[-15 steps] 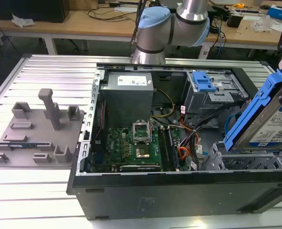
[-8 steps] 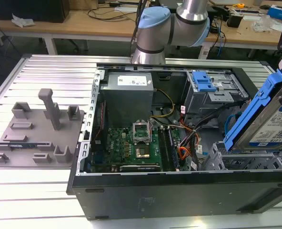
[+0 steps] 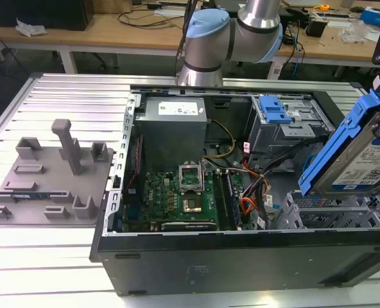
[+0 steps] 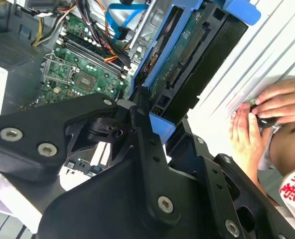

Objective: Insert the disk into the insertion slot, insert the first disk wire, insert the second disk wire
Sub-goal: 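Insert the disk into the insertion slot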

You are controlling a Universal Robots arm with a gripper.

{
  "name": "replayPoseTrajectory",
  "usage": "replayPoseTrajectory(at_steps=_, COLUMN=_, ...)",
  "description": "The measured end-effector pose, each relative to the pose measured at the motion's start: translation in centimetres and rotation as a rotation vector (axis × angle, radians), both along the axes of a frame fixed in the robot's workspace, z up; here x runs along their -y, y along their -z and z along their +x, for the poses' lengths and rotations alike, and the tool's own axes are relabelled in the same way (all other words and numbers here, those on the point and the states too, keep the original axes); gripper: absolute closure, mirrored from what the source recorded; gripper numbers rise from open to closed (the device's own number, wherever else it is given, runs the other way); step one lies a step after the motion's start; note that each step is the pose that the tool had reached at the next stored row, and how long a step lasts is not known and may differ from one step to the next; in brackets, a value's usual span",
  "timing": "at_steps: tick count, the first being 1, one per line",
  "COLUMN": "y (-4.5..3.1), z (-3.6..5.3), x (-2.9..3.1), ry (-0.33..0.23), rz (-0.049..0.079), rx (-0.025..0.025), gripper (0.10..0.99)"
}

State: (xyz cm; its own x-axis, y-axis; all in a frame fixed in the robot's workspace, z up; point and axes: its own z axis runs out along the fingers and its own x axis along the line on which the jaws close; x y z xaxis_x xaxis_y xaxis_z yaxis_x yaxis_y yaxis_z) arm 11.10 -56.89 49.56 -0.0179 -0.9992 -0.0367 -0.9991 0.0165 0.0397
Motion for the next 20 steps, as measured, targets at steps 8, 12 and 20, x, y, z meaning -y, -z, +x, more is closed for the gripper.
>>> replayPoseTrajectory(at_steps=8, y=0.1, z=-0.09, x=0.0, ry=0.0, rz=0.003, rx=0.0123, gripper=0.722)
replayPoseTrajectory(at_steps=12, y=0.18, z=-0.14, x=0.0, ry=0.0, rz=0.002, rx=0.0235, gripper=0.722)
replayPoseTrajectory(at_steps=20, y=0.19, z=-0.15, x=-0.24, ry=0.0, rz=0.002, rx=0.0236, gripper=0.722)
